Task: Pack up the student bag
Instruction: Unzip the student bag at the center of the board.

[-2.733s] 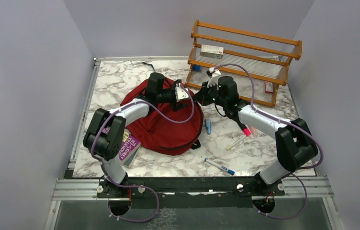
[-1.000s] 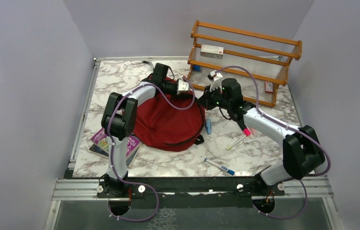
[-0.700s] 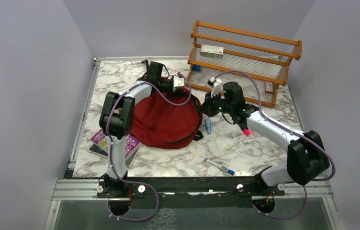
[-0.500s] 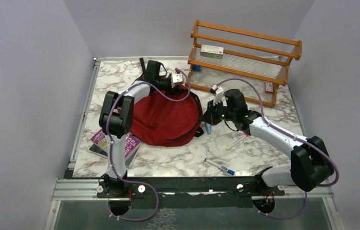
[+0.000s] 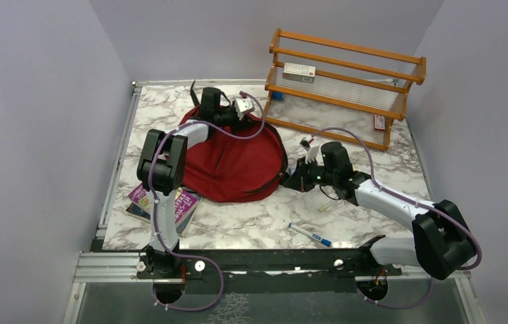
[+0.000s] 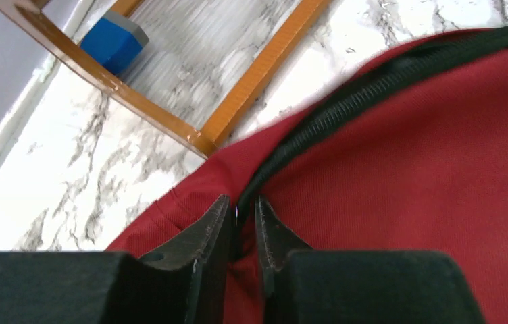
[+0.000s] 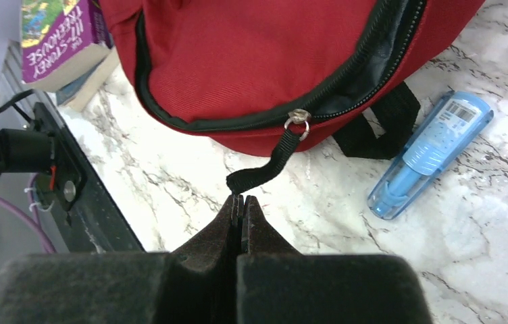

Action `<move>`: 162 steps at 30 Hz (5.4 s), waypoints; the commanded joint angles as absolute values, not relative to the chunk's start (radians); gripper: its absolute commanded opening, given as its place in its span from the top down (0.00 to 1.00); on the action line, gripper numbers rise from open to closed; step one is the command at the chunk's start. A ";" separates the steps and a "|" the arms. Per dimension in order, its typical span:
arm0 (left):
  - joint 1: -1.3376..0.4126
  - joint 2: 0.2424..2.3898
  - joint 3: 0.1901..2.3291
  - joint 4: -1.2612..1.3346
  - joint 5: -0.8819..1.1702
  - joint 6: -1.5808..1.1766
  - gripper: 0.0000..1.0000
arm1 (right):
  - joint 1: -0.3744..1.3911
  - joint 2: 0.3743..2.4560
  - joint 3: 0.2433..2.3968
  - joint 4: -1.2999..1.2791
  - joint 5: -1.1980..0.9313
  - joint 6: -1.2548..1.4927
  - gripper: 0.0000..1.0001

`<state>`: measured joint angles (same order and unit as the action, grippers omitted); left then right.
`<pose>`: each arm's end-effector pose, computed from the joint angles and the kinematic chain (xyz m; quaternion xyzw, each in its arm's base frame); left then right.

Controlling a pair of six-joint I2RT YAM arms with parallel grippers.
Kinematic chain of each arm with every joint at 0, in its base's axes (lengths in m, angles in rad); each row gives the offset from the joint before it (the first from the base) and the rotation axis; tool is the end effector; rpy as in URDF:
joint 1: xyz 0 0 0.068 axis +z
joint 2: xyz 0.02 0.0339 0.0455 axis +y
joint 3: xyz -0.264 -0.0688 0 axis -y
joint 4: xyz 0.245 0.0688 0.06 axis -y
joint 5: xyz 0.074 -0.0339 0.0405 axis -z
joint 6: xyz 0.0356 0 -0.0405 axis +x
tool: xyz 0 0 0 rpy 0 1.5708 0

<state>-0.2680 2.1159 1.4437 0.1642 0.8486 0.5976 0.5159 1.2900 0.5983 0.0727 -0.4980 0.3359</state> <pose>0.4473 -0.1505 0.1862 0.5189 0.6257 -0.2743 0.5138 0.2174 0.1428 0.1960 -0.1899 0.8478 0.3829 0.3138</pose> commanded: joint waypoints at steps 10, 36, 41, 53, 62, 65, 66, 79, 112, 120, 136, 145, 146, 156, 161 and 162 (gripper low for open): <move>-0.249 1.815 1.297 0.263 0.948 0.492 0.52 | 0.518 1.234 0.669 0.111 -0.387 0.426 0.99; -0.529 1.239 0.669 0.538 0.401 -0.188 0.37 | 0.519 1.216 0.756 -0.053 -0.102 0.477 0.69; -0.531 1.234 0.744 0.326 0.315 -0.499 0.34 | 0.518 1.225 0.775 -0.069 -0.079 0.502 0.42; -0.629 1.244 0.796 0.056 0.181 -0.785 0.34 | 0.517 1.376 0.854 -0.048 -0.078 0.563 0.35; -0.594 1.184 0.964 -0.268 -0.095 -0.660 0.01 | 0.518 1.394 0.861 -0.029 -0.075 0.566 0.35; -0.554 1.141 0.921 -0.232 -0.072 -0.670 0.01 | 0.517 1.400 0.857 -0.026 -0.077 0.567 0.35; -0.541 1.130 0.899 -0.206 -0.048 -0.704 0.01 | 0.518 1.401 0.856 -0.024 -0.077 0.569 0.35; -0.714 1.289 0.917 -0.200 -0.021 -0.903 0.20 | 0.517 1.461 0.900 -0.039 -0.065 0.562 0.35; -0.894 1.594 1.073 -0.219 -0.067 -1.142 0.31 | 0.499 1.536 0.911 -0.009 -0.078 0.571 0.46; -0.893 1.627 1.088 -0.202 -0.053 -1.140 0.35 | 0.496 1.536 0.905 -0.008 -0.083 0.570 0.49; -0.893 1.696 1.100 -0.112 -0.045 -1.125 0.46 | 0.493 1.531 0.908 -0.009 -0.085 0.561 0.53; -0.893 1.717 1.106 -0.110 -0.038 -1.114 0.55 | 0.492 1.530 0.903 -0.009 -0.084 0.560 0.54; -0.893 1.719 1.106 -0.110 -0.036 -1.112 0.56 | 0.492 1.529 0.904 -0.009 -0.084 0.559 0.54; -0.894 1.727 1.092 -0.094 -0.029 -1.103 0.72 | 0.492 1.523 0.895 -0.009 -0.080 0.556 0.55; -0.893 1.732 1.086 -0.083 -0.018 -1.101 0.82 | 0.492 1.522 0.891 -0.009 -0.077 0.554 0.55; -0.894 1.731 1.084 -0.082 -0.018 -1.100 0.83 | 0.492 1.523 0.890 -0.008 -0.075 0.552 0.55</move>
<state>-0.8860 1.7206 1.0733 -0.1143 -0.0425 -1.1069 0.4969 1.5333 0.9001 -0.0391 -0.0937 0.5671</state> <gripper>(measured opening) 0.201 0.452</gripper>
